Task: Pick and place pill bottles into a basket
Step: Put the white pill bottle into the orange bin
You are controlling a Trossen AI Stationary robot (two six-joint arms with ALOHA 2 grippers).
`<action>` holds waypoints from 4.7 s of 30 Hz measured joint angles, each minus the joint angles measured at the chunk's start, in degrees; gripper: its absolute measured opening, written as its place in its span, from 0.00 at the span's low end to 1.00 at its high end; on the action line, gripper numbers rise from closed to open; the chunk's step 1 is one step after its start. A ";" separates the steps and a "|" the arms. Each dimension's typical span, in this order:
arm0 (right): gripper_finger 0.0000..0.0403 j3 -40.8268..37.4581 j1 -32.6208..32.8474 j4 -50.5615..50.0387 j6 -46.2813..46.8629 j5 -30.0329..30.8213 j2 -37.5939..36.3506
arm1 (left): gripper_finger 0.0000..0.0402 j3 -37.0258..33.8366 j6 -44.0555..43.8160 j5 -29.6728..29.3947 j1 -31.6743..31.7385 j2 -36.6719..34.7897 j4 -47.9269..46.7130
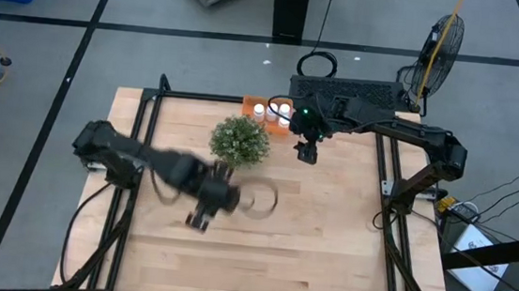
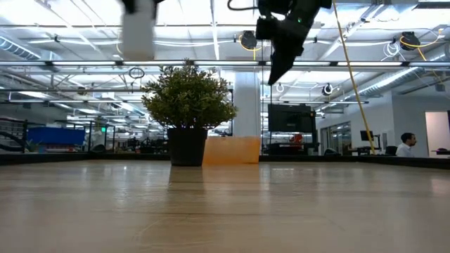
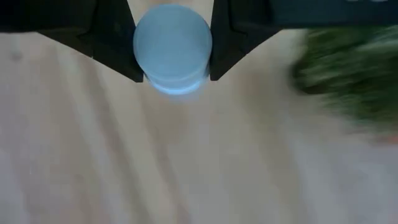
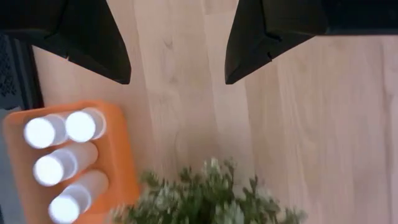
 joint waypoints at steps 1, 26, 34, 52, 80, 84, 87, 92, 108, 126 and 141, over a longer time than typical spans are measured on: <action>0.62 -0.86 -0.26 0.42 -0.54 -0.04 0.02 | 0.40 2.18 1.42 -0.23 2.21 -0.26 -1.56; 0.62 -25.74 2.50 31.92 1.26 -0.25 0.02 | 0.40 26.67 30.90 3.20 51.17 3.83 1.77; 0.62 -26.21 5.81 34.32 2.71 -0.25 0.02 | 0.40 27.22 35.97 6.75 54.35 13.53 8.46; 0.62 -26.17 5.79 31.07 7.10 2.88 0.02 | 0.40 32.26 36.84 14.30 54.68 24.79 5.74; 0.62 -35.30 1.64 37.42 7.01 4.36 -4.90 | 0.40 32.24 38.68 19.60 52.44 25.98 3.05; 0.62 -35.28 2.15 37.55 6.99 4.31 -6.87 | 0.40 32.26 38.73 19.58 52.25 26.83 3.32; 0.62 -35.26 2.65 37.68 6.97 4.36 -8.17 | 0.40 32.26 39.00 19.43 52.18 27.98 4.11; 0.62 -35.26 3.72 37.64 6.99 4.38 -9.96 | 0.40 32.26 39.38 19.23 52.24 29.54 5.92; 0.62 -35.26 5.32 38.15 6.69 4.45 -11.01 | 0.40 32.24 39.73 19.65 52.80 32.91 6.23; 0.62 -35.26 5.46 44.77 4.35 4.31 -13.69 | 0.40 31.85 38.70 22.13 52.95 36.49 5.77; 0.62 -35.26 8.05 51.33 3.49 -10.57 -29.38 | 0.40 31.50 38.69 22.51 52.99 40.22 6.82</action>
